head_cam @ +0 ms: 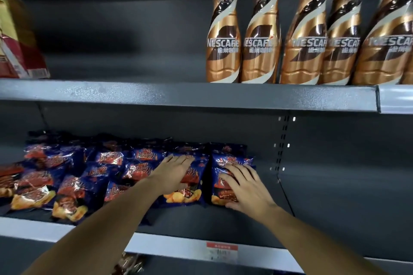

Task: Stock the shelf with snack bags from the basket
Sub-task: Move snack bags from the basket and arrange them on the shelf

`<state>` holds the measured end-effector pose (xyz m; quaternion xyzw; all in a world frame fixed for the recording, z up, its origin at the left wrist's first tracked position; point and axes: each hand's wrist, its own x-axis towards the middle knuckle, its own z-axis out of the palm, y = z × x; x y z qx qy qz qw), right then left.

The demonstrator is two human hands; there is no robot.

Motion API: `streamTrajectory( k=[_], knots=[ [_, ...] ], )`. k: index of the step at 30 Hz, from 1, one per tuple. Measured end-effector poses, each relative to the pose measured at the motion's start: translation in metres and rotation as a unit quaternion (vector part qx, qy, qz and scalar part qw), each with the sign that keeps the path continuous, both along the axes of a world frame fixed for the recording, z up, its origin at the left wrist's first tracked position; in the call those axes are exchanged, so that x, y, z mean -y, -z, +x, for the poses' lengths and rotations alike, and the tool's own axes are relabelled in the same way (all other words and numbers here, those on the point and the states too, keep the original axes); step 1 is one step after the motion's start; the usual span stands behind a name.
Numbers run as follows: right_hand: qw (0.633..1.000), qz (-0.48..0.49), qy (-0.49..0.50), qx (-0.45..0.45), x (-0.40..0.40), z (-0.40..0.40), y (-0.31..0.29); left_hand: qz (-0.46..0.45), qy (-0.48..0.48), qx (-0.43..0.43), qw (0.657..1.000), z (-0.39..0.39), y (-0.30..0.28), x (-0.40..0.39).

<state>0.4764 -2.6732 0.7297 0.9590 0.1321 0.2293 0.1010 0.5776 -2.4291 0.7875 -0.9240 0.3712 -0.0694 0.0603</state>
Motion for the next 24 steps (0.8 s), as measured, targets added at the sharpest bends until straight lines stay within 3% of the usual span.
streamTrajectory(
  k=[7,11,15,19,24],
  knots=[
    [1.000,0.003,0.014,-0.025,0.004,-0.007,-0.005,-0.034,0.012,-0.014,0.999,-0.006,0.002,-0.006],
    [0.996,0.089,0.019,0.004,0.001,-0.019,-0.012,-0.119,0.014,0.070,0.990,-0.017,-0.006,0.011],
    [0.980,0.171,0.099,0.031,0.016,-0.045,-0.033,-0.187,0.015,0.077,0.979,-0.036,-0.015,0.067],
    [0.965,0.179,0.187,0.052,0.061,-0.098,-0.047,-0.210,0.034,0.066,0.975,-0.069,-0.018,0.135],
    [0.934,0.175,0.305,0.063,0.136,-0.204,-0.047,-0.212,0.128,0.039,0.968,-0.143,-0.017,0.242]
  ],
)
